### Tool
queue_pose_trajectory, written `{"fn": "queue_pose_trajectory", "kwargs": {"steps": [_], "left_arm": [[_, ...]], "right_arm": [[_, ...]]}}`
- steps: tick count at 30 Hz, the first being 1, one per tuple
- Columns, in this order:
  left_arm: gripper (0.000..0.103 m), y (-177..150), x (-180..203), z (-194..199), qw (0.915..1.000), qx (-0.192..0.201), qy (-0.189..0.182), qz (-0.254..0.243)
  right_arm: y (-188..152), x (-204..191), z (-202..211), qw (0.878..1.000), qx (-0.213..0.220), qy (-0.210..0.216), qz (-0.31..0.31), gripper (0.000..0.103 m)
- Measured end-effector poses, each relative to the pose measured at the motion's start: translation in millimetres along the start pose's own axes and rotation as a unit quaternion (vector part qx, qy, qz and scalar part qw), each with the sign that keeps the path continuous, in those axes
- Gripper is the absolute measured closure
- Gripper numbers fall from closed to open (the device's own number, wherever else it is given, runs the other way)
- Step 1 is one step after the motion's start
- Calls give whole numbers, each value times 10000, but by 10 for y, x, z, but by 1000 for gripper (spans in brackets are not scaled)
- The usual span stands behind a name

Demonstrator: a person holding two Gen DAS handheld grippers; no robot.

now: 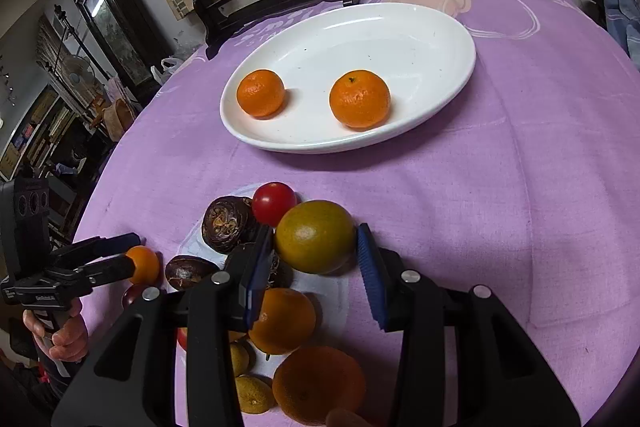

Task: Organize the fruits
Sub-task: 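Grasp a large orange with the left gripper while the right gripper grasps the yellow-green citrus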

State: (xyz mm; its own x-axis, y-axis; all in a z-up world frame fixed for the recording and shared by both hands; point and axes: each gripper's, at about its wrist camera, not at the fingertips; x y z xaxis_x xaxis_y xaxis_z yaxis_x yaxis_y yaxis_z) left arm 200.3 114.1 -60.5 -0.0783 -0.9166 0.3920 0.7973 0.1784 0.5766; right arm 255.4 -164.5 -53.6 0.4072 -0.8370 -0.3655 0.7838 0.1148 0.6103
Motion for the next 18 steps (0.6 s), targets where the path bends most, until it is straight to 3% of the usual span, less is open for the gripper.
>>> {"fn": "queue_pose_trajectory", "kwargs": {"steps": [4, 11, 14, 16, 18], "left_arm": [[41, -27, 26, -67, 9999, -153, -55, -36], [49, -34, 23, -110, 9997, -192, -152, 17], [53, -29, -17, -112, 9995, -199, -192, 126], [62, -20, -53, -122, 9995, -188, -152, 201], [62, -13, -89, -129, 9991, -176, -198, 329]], "right_arm": [[2, 3, 3, 10000, 2, 2, -5, 60], [2, 7, 7, 10000, -2, 3, -9, 60], [1, 9, 11, 10000, 1, 3, -15, 60], [0, 11, 23, 10000, 0, 2, -22, 60], [3, 11, 19, 10000, -2, 5, -22, 60]]}}
Point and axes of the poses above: each gripper's, at about its wrist camera, not at the fingertips, and z roughly against the way its jaws point, x to its right, y to its top, and after that the axes turned 5 degrees about x, right-handed
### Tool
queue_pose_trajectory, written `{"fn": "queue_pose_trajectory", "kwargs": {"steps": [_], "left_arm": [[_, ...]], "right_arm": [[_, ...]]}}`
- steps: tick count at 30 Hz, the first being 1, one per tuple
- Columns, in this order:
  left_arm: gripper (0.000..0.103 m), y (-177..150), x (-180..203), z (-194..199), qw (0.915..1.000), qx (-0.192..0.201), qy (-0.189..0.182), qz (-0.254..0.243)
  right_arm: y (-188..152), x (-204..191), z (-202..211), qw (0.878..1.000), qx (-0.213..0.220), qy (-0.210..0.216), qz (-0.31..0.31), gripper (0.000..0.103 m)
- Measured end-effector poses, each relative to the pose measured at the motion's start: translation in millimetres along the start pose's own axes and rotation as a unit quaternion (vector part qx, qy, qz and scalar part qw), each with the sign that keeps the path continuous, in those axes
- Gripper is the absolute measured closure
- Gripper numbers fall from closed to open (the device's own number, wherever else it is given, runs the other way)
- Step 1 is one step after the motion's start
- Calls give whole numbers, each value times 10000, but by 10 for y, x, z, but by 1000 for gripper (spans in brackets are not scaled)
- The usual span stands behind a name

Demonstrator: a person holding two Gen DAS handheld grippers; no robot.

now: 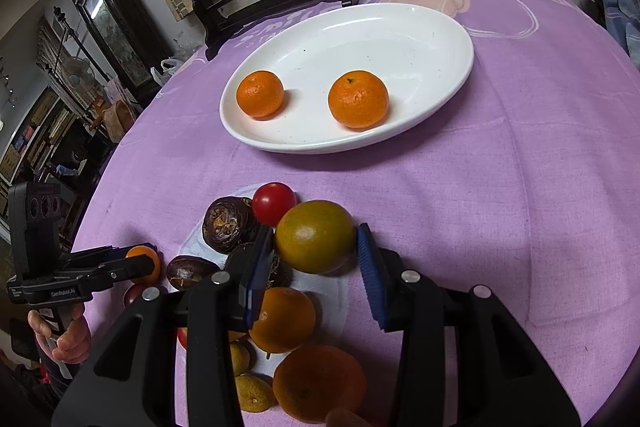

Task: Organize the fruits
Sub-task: 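Grasp a large orange with the left gripper while the right gripper grasps the yellow-green citrus, then move both held fruits over the white plate and release them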

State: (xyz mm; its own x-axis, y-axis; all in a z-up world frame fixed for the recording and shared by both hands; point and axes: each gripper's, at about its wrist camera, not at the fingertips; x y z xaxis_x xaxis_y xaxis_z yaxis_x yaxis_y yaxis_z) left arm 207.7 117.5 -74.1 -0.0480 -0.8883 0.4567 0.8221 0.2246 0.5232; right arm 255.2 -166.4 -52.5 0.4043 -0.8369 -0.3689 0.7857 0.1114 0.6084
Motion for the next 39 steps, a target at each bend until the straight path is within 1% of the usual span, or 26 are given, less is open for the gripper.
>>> {"fn": "queue_pose_trajectory", "kwargs": {"steps": [2, 4, 6, 9, 15, 17, 18, 20, 21, 25, 28, 29, 31, 34, 36, 37, 39], "left_arm": [[62, -12, 16, -9, 10000, 26, 33, -12], [62, -49, 110, -20, 9994, 51, 196, -269], [62, -99, 241, -27, 9967, 143, 489, -634], [62, -105, 267, -21, 9946, 216, 696, -744], [63, -15, 227, -60, 9967, 145, 599, -521], [63, 41, 162, -34, 9986, 178, 417, -273], [63, 114, 158, -17, 9989, 252, 353, -152], [63, 214, 210, 28, 9982, 455, 368, -147], [63, 306, 271, 49, 9973, 590, 392, -214], [63, 634, 525, 17, 9940, 900, 416, -454], [63, 940, 786, -140, 9886, 1176, 553, -767], [63, 1022, 861, -211, 9878, 1210, 538, -825], [63, 1161, 1000, -421, 9882, 1134, 488, -912], [63, 1236, 1145, -724, 9878, 886, 562, -1149], [63, 1261, 1185, -852, 9865, 764, 660, -1290], [63, 1270, 1197, -919, 9863, 629, 692, -1356], [62, 1293, 1176, -983, 9877, 420, 660, -1357]], "right_arm": [[0, 0, 3, 10000, 0, 5, 1, 60], [2, -2, 11, 10000, 9, 17, 2, 60], [2, -6, 23, 10000, 24, 30, 9, 60], [4, -14, 43, 10000, 50, 40, 15, 60], [-3, -22, 58, 10000, 56, 77, -13, 60], [7, -32, 88, 9999, 134, 87, -4, 60], [13, -35, 107, 9998, 183, 79, 11, 60], [34, -47, 139, 9995, 304, 54, 39, 60], [50, -50, 152, 9993, 367, 45, 48, 60], [191, -75, 197, 9968, 797, -63, 96, 60], [395, -53, 176, 9903, 1320, -419, 98, 60], [450, -24, 148, 9891, 1386, -500, 61, 60], [574, 75, 37, 9868, 1478, -665, -57, 60], [688, 196, -85, 9863, 1385, -894, -61, 61], [751, 268, -143, 9874, 1318, -874, -82, 61], [771, 290, -157, 9881, 1273, -861, -70, 60], [790, 316, -231, 9910, 1076, -800, -5, 60]]}}
Point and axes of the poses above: each gripper's, at about its wrist camera, not at the fingertips, and z roughly against the way its jaws point, x to its right, y to its top, and after that the axes turned 5 degrees about x, right-handed
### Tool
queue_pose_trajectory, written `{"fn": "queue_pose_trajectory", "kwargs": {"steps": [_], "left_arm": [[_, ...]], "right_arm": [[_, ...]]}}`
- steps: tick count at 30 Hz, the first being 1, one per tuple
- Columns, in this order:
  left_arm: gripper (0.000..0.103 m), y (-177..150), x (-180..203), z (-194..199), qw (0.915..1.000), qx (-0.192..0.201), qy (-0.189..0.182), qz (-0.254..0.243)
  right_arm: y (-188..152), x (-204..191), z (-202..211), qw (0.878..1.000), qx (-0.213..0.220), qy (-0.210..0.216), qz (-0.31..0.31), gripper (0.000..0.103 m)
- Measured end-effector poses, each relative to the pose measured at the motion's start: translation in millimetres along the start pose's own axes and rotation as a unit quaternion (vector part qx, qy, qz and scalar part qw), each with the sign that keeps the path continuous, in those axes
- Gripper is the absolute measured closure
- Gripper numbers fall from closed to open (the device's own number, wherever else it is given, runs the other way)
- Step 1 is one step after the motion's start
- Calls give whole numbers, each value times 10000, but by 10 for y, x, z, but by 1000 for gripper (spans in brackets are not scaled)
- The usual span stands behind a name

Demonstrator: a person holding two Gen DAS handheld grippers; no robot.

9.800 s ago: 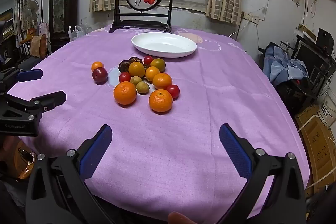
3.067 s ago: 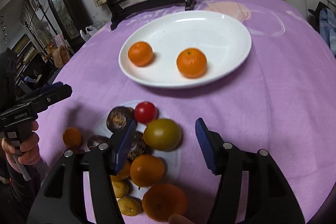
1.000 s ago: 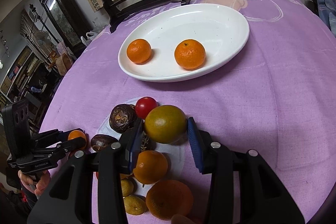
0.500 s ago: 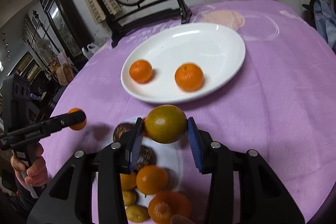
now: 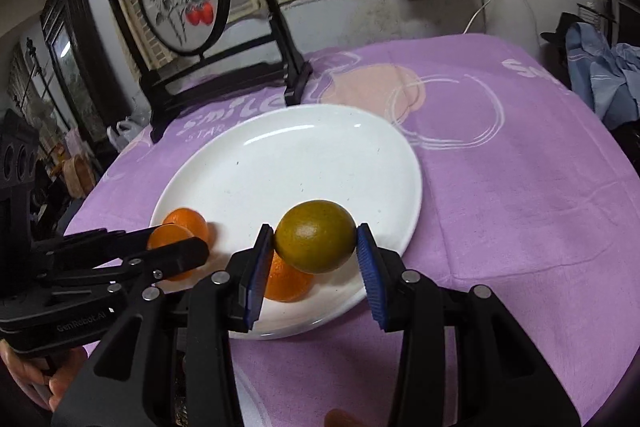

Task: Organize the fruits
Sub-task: 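Move both held fruits over the white plate and release them, then grasp a mandarin with the right gripper while the left gripper grasps a dark red plum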

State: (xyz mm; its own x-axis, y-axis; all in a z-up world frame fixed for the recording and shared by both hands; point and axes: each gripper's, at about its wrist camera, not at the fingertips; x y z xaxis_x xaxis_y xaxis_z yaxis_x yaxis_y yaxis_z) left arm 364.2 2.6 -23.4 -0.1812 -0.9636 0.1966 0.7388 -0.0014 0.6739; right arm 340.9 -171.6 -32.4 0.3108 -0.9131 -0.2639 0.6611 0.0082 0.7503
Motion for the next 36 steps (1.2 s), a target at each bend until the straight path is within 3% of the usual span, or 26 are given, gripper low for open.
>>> {"fn": "queue_pose_trajectory", "kwargs": {"steps": [2, 3, 4, 10, 16, 20, 23, 27, 30, 36], "left_arm": [[62, -7, -55, -14, 9999, -41, 8, 108], [54, -7, -75, -11, 9999, -52, 27, 140], [40, -15, -104, 28, 9998, -32, -16, 190], [10, 7, -191, 498, 9975, 567, 152, 397], [7, -307, -294, 757, 9956, 678, 523, 390], [7, -625, -348, 897, 9927, 686, 985, 119], [6, -855, -389, 1046, 9926, 692, 986, -117], [6, -1107, -497, 1177, 9947, 607, 831, -76], [6, -1296, -574, 1256, 9972, 528, 537, 39], [6, -1497, -563, 1334, 9974, 528, 479, 73]], "right_arm": [[-12, -18, -40, 9998, -158, 60, 83, 48], [-14, -28, -24, 9998, -152, 46, 104, 42], [-19, -36, 11, 9998, -121, 8, 124, 42], [-18, -70, 394, 9996, 201, 145, 134, 42], [-196, -141, 640, 9984, 190, 87, 524, 42], [-396, -266, 700, 9936, -200, 254, 1086, 42], [-574, -374, 820, 9847, -451, 588, 1575, 42], [-760, -379, 946, 9804, -577, 836, 1688, 42], [-865, -343, 981, 9800, -695, 858, 1657, 42], [-1001, -271, 990, 9803, -914, 763, 1577, 42]]}}
Point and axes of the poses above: each gripper's, at about its wrist camera, not at the fingertips, and z roughly against the way its jaws point, x to its right, y to its top, and after that the axes turned 5 degrees about x, right-handed
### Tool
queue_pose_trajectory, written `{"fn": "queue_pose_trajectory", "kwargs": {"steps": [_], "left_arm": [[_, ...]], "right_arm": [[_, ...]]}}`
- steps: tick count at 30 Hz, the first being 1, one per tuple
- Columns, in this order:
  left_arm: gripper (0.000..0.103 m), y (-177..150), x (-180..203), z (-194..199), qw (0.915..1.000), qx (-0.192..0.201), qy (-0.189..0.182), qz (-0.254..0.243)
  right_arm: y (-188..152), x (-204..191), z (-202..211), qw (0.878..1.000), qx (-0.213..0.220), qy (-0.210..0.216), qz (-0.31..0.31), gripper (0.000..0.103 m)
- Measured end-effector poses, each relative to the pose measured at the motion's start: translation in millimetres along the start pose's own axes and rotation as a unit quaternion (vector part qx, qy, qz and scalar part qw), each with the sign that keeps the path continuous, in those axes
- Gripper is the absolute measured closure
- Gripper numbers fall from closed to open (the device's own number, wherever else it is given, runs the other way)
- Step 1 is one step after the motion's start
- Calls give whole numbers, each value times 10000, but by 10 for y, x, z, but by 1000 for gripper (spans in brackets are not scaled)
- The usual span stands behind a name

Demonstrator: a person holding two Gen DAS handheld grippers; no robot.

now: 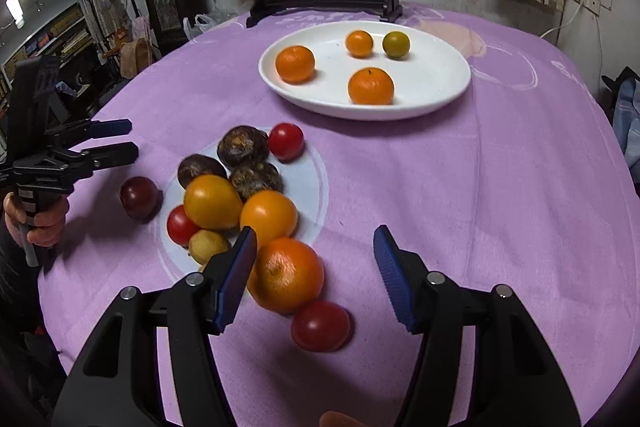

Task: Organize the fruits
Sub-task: 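Grasp a mandarin with the right gripper while the left gripper grasps a dark red plum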

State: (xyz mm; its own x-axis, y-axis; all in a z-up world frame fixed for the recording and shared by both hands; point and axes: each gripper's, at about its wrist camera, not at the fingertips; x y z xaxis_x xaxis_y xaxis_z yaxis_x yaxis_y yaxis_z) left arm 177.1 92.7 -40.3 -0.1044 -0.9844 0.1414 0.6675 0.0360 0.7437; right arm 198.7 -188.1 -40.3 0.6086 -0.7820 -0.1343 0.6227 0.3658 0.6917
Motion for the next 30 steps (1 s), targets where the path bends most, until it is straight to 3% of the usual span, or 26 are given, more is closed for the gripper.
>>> {"fn": "queue_pose_trajectory", "kwargs": {"steps": [4, 19, 22, 25, 30], "left_arm": [[6, -20, 67, 10, 9998, -39, -159, -103], [6, -98, 295, 32, 9970, -90, -383, -661], [6, -138, 354, 53, 9942, -199, -579, -884], [6, -199, 394, 67, 9900, -345, -857, -1065], [16, -287, 466, -15, 9865, -563, -833, -1292]], "right_arm": [[-75, -103, -16, 9997, -67, 144, 166, 47], [-164, -214, -134, 9988, -299, 52, 383, 58], [-163, -188, -110, 9992, -221, 54, 315, 59], [-114, -83, -36, 9995, -26, 317, -43, 59], [-70, 38, 31, 9987, 160, 288, -394, 59]]}}
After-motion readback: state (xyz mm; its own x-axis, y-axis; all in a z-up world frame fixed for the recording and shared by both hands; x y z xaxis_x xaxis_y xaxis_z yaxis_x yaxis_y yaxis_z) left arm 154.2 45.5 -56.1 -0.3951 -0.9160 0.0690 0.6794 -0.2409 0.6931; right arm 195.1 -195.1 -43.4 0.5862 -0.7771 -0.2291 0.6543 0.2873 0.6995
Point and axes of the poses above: each gripper's, at about its wrist camera, not at the fingertips, and z roughly against the way its jaws point, x to its right, y to its top, and after that the axes turned 5 degrees about x, right-handed
